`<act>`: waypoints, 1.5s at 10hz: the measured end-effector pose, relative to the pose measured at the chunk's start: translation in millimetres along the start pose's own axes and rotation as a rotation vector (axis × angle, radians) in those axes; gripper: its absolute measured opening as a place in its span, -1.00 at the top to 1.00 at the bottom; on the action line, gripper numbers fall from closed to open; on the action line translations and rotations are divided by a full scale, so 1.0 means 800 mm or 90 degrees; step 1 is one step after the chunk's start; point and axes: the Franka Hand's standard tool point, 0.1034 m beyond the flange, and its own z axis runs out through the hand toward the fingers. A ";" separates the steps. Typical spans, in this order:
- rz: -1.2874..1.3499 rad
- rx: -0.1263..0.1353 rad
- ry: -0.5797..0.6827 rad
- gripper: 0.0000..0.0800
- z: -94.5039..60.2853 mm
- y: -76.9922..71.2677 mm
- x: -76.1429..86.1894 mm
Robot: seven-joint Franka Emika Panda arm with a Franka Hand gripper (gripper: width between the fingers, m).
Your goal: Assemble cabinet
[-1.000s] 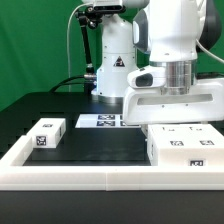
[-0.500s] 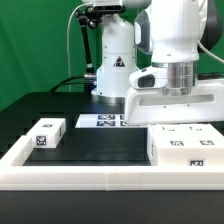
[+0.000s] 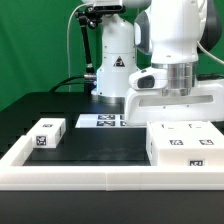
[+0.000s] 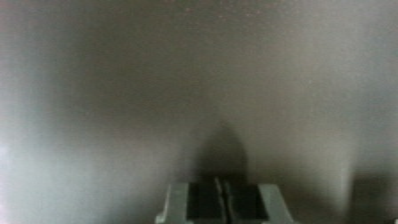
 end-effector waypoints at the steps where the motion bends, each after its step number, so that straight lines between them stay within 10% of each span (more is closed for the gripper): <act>1: 0.000 0.000 0.000 0.99 0.000 0.000 0.000; 15: -0.031 -0.008 -0.041 0.99 -0.051 0.002 0.005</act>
Offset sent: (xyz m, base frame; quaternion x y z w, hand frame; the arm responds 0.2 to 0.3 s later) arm 0.0000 0.0000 0.0000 0.0000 0.0000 0.0000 1.0000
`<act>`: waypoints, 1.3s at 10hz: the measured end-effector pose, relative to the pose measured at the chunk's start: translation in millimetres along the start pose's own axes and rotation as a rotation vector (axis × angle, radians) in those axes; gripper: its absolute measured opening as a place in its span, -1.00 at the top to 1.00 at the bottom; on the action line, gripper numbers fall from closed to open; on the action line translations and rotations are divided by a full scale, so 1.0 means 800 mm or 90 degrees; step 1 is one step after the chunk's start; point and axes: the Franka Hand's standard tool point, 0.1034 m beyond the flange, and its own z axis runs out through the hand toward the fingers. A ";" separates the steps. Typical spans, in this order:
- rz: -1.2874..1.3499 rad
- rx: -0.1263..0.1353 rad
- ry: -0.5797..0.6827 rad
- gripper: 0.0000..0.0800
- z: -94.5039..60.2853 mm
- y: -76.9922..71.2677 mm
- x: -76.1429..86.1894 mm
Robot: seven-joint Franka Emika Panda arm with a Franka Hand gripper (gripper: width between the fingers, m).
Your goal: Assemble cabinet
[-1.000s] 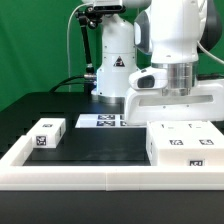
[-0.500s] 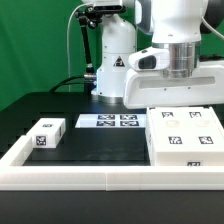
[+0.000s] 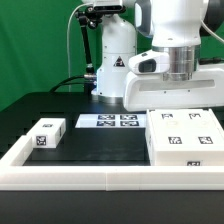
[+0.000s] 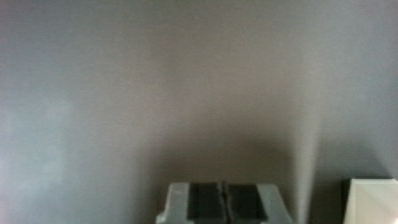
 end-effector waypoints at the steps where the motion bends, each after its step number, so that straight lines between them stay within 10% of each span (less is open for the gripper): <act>1: -0.001 -0.001 -0.002 0.99 -0.010 -0.001 0.002; 13: -0.004 -0.006 -0.024 0.99 -0.071 -0.002 0.018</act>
Offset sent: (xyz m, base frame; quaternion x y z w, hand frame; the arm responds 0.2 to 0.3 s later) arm 0.0169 0.0012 0.0401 -0.0176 -0.0399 -0.0057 0.9990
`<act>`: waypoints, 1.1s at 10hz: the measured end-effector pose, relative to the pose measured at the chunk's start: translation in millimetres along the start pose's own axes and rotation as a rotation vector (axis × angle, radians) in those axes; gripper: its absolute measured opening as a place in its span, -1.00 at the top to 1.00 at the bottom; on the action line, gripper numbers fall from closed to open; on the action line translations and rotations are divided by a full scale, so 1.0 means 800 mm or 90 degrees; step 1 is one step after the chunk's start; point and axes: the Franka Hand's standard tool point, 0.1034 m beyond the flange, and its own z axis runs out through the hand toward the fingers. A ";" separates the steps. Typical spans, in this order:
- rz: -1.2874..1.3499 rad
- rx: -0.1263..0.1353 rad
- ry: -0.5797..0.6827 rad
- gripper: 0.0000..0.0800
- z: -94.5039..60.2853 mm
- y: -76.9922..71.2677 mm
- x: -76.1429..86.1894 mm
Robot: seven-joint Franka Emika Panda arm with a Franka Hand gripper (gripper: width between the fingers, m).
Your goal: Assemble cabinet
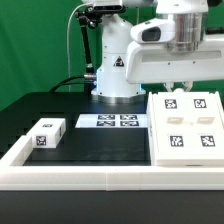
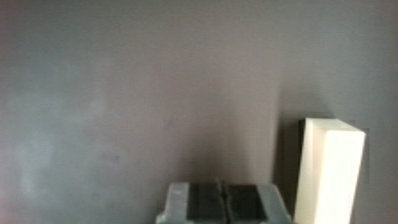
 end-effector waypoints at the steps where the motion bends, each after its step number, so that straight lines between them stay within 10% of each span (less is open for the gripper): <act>1: -0.003 0.000 -0.005 0.99 -0.007 0.000 0.006; 6: -0.009 0.001 -0.002 0.99 0.004 0.002 0.004; 11: -0.020 0.000 -0.027 0.99 -0.027 0.003 0.024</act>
Offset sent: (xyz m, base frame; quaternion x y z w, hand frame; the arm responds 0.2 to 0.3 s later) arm 0.0000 0.0000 0.0000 0.0000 0.0000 0.0000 1.0000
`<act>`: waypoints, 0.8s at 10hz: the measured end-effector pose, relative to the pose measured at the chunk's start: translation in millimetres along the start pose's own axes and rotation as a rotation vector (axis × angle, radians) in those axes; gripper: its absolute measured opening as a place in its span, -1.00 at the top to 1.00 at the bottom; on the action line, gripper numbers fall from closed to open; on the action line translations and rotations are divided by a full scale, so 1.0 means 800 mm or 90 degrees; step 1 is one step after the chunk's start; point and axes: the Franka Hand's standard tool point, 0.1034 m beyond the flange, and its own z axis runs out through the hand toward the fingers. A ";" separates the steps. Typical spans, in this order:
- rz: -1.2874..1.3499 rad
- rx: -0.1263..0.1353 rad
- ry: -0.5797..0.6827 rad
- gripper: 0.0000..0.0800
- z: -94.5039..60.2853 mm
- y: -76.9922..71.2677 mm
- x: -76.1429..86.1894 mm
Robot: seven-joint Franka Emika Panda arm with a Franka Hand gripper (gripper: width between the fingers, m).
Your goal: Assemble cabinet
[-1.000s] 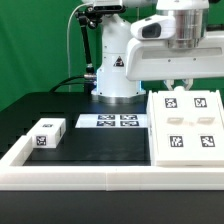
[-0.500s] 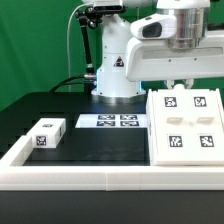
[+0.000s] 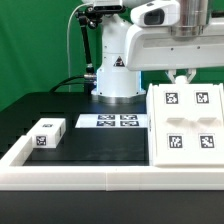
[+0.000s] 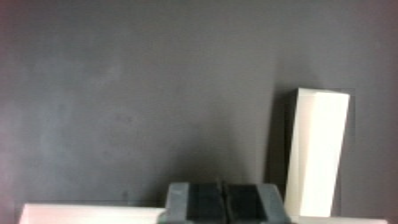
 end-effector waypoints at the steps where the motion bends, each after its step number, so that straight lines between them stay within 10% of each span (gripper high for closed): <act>1: 0.000 0.000 -0.001 0.99 0.001 0.000 -0.001; 8: -0.002 -0.002 0.018 0.99 0.000 0.003 -0.011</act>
Offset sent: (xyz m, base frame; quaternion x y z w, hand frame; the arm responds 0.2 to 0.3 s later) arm -0.0203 -0.0006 -0.0333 -0.0003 0.0596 0.0141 0.9981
